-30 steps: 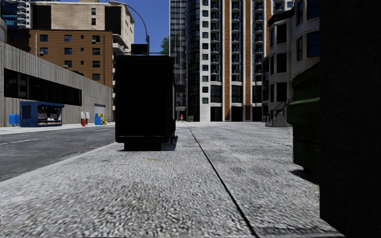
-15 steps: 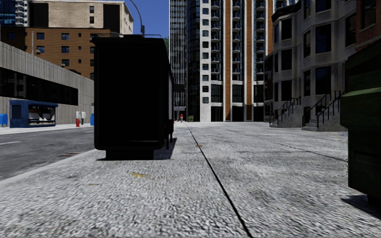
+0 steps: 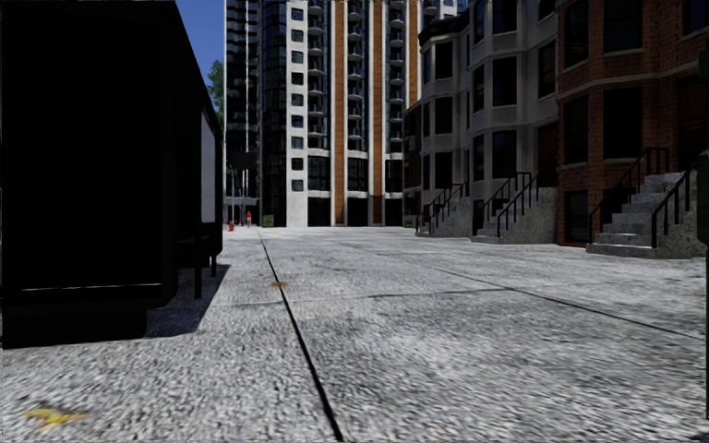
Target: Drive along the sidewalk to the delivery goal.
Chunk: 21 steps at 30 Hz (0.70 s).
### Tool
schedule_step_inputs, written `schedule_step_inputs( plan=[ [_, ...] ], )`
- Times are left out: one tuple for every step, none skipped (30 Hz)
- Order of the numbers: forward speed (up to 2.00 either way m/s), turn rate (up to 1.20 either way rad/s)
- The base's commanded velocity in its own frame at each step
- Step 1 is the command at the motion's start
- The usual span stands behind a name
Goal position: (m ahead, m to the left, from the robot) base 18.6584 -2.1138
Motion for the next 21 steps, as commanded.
schedule_step_inputs(
  plan=[
    [2.00, -0.01],
    [2.00, -0.01],
    [2.00, -0.01],
    [2.00, 0.00],
    [2.00, 0.00],
    [2.00, 0.00],
    [2.00, 0.00],
    [2.00, 0.00],
    [2.00, 0.00],
    [2.00, 0.00],
    [2.00, 0.00],
    [2.00, 0.00],
    [2.00, 0.00],
    [2.00, 0.00],
    [2.00, 0.00],
    [2.00, 0.00],
    [2.00, 0.00],
    [2.00, 0.00],
    [2.00, 0.00],
    [2.00, 0.00],
    [2.00, -0.89]
  ],
)
